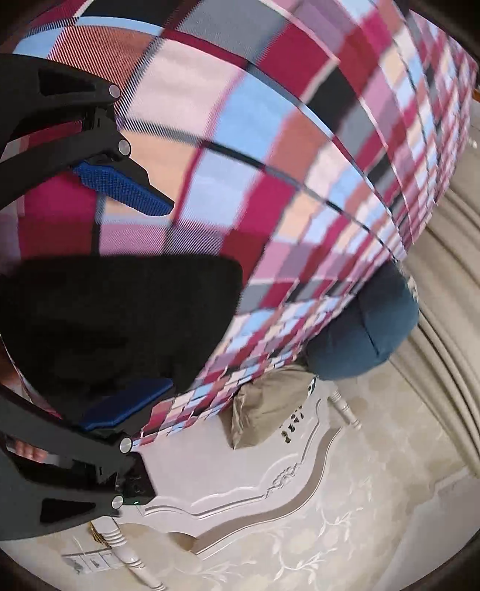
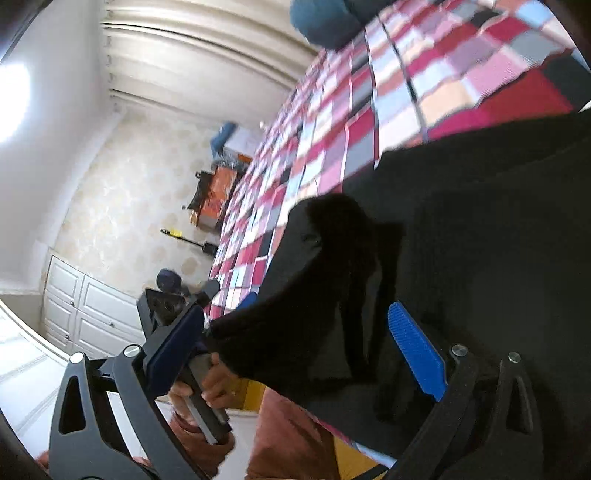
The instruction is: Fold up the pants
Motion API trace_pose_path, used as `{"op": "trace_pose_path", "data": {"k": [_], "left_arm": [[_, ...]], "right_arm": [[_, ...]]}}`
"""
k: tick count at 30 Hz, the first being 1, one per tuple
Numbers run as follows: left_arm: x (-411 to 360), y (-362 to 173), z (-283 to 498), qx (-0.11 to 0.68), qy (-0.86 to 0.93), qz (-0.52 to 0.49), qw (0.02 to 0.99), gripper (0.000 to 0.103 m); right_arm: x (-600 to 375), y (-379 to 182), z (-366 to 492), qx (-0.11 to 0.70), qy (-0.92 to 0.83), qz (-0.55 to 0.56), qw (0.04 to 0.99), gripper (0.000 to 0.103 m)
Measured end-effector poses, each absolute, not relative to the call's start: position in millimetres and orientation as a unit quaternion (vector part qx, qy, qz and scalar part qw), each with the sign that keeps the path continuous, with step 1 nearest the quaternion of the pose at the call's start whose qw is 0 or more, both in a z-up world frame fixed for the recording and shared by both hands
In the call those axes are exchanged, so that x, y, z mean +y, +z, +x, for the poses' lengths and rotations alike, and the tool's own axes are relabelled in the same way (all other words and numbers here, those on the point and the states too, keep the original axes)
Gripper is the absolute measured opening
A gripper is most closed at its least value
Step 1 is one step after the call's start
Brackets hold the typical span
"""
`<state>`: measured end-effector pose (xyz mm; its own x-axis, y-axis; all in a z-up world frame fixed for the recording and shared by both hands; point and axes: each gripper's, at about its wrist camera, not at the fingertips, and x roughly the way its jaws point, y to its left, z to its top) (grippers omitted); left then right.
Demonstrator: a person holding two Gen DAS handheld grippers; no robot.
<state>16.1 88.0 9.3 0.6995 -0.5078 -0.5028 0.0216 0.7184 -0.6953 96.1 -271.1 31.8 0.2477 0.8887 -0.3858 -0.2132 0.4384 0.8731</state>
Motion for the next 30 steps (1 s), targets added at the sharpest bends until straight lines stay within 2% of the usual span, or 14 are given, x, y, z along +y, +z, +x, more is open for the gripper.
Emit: {"op": "trace_pose_path", "data": {"k": [8,11,17,20,25,26,27,28,29,30], "left_arm": [[94,-30,11,0.376,-0.16,-0.398,0.822,0.088],[86,-29,7,0.366,-0.162,-0.365,0.841,0.088],[96,-34,4,0.357,-0.189,-0.382,0.831,0.089],[94,-34,4,0.356,-0.195,-0.374,0.834,0.089],[92,-34,0,0.349,-0.193,-0.367,0.841,0.089],[93,-34,0,0.348,-0.193,-0.367,0.841,0.089],[93,-34,-1,0.346,-0.193,-0.368,0.841,0.089],[93,-34,0,0.345,-0.194,-0.368,0.842,0.089],[93,-34,-1,0.345,-0.195,-0.366,0.842,0.089],[92,-34,-1,0.344,-0.196,-0.363,0.843,0.089]], "right_arm": [[-238,23,118,0.509,0.373,0.351,0.692,0.1],[-227,23,116,0.535,0.365,0.315,0.694,0.1],[-231,35,118,0.542,0.29,0.269,0.741,0.1],[-234,28,124,0.551,0.279,0.291,0.731,0.1],[-213,23,124,0.579,0.315,0.267,0.703,0.1],[-210,23,123,0.584,0.317,0.261,0.7,0.094],[-207,24,121,0.588,0.314,0.246,0.704,0.072],[-202,24,119,0.592,0.307,0.217,0.713,0.063],[-200,23,119,0.594,0.309,0.212,0.712,0.041],[-199,20,118,0.599,0.321,0.223,0.699,0.035]]}}
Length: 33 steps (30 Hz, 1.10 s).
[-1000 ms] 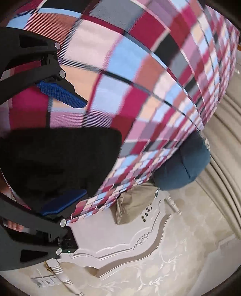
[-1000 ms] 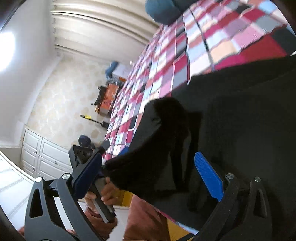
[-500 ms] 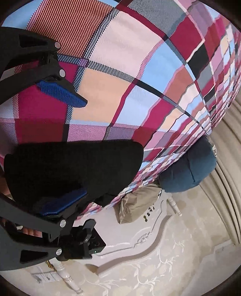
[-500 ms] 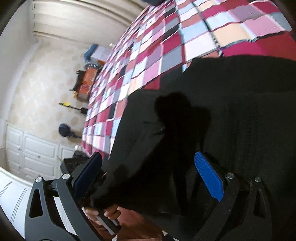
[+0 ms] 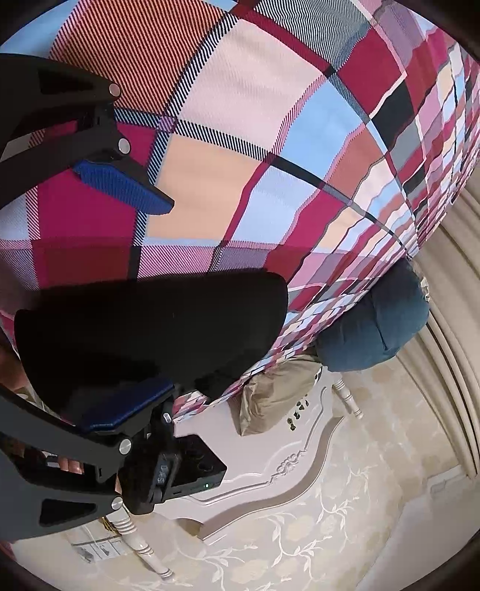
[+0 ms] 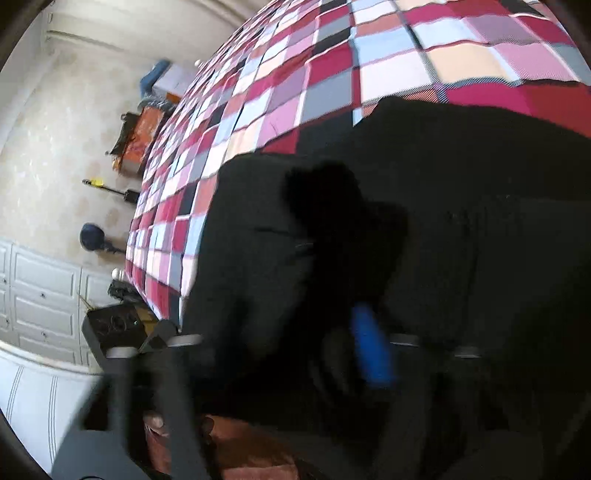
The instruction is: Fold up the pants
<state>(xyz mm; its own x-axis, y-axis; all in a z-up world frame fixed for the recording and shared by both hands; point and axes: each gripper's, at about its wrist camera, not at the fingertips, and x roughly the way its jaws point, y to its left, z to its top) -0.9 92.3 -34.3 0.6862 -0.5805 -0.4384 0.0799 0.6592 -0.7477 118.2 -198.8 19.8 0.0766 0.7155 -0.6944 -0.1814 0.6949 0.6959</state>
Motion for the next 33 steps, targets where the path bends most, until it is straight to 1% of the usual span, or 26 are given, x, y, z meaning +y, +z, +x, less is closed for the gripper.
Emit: {"op": "trace_pose_path", "data": {"k": [1,3,5,10,14,16,20,23,25,28,30,33], "left_arm": [[91,-34,-1,0.343,-0.197,-0.359,0.845,0.089],[89,-34,-3,0.344,-0.2,-0.349,0.848,0.089],[88,-33,-4,0.344,-0.204,-0.344,0.85,0.09],[88,-31,-1,0.353,-0.207,-0.35,0.843,0.092],[84,-28,1,0.362,-0.196,-0.355,0.839,0.092],[76,-25,3,0.365,-0.205,-0.358,0.835,0.092],[48,-18,10,0.378,-0.236,-0.36,0.82,0.092],[26,-12,14,0.382,-0.262,-0.354,0.812,0.092],[7,-7,19,0.385,-0.281,-0.346,0.808,0.092],[-21,0,27,0.395,-0.303,-0.326,0.804,0.092],[-42,2,31,0.401,-0.318,-0.315,0.799,0.092],[-68,5,37,0.409,-0.334,-0.301,0.794,0.092]], "right_arm": [[-199,17,116,0.603,0.327,0.235,0.688,0.032],[-198,19,122,0.597,0.341,0.246,0.683,0.016],[-200,31,118,0.582,0.35,0.254,0.688,0.013],[-208,93,111,0.521,0.367,0.233,0.734,0.011],[-249,146,103,0.469,0.358,0.222,0.776,0.011],[-276,164,100,0.451,0.342,0.22,0.794,0.011],[-344,183,89,0.428,0.295,0.228,0.823,0.01],[-400,177,86,0.421,0.251,0.246,0.836,0.01],[-432,163,83,0.422,0.223,0.26,0.839,0.01],[-482,125,80,0.434,0.184,0.289,0.833,0.01],[-510,90,80,0.447,0.163,0.316,0.821,0.01],[-534,54,80,0.46,0.152,0.342,0.805,0.01]]}}
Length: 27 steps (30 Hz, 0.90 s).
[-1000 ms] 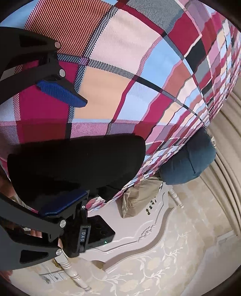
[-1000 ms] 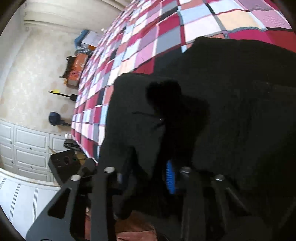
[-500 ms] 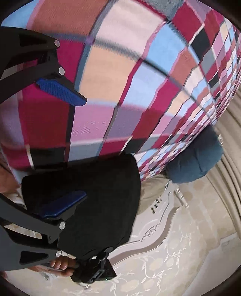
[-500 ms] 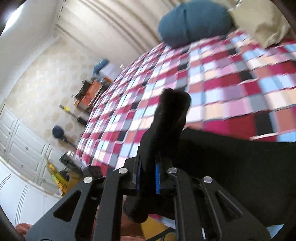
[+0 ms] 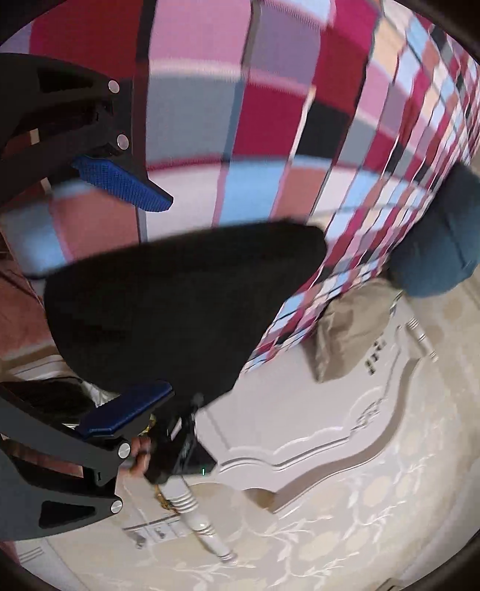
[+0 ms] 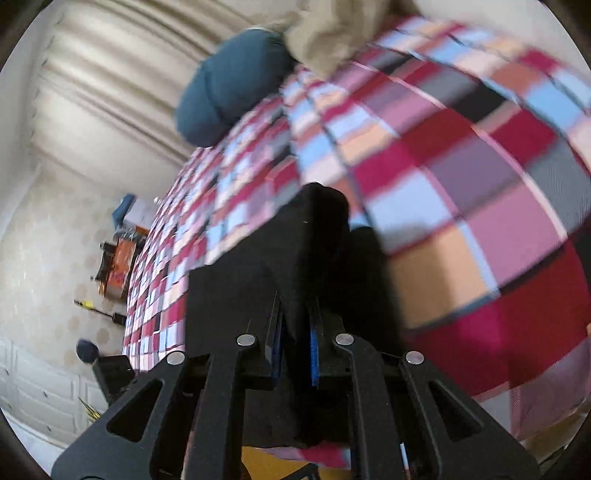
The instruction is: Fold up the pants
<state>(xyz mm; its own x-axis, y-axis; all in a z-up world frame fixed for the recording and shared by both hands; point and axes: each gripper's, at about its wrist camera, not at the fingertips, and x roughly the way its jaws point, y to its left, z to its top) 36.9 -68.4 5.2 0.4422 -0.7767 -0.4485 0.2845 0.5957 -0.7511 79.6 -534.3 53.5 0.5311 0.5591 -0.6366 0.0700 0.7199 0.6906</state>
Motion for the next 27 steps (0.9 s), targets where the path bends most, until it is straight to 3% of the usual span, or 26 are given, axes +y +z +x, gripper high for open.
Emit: {"op": "trace_pose_path", "data": {"k": [13,14,17,19,21,27], "left_arm": [[-110,-25,46,0.459,-0.33,-0.266,0.781,0.092],[-110,-24,45,0.455,-0.333,-0.262,0.783,0.092],[-103,-23,43,0.451,-0.34,-0.277,0.777,0.092],[-94,-24,43,0.446,-0.342,-0.302,0.77,0.092],[-87,-27,42,0.445,-0.342,-0.324,0.761,0.092],[-77,-25,38,0.444,-0.343,-0.334,0.757,0.092]], "right_arm": [[-579,-8,65,0.426,0.195,0.45,0.76,0.013],[-583,-8,62,0.423,0.194,0.456,0.759,0.018],[-593,-3,49,0.427,0.159,0.448,0.769,0.059],[-598,0,40,0.422,0.157,0.447,0.773,0.061],[-601,1,30,0.413,0.165,0.461,0.768,0.071],[-593,-9,22,0.409,0.193,0.482,0.75,0.074]]}}
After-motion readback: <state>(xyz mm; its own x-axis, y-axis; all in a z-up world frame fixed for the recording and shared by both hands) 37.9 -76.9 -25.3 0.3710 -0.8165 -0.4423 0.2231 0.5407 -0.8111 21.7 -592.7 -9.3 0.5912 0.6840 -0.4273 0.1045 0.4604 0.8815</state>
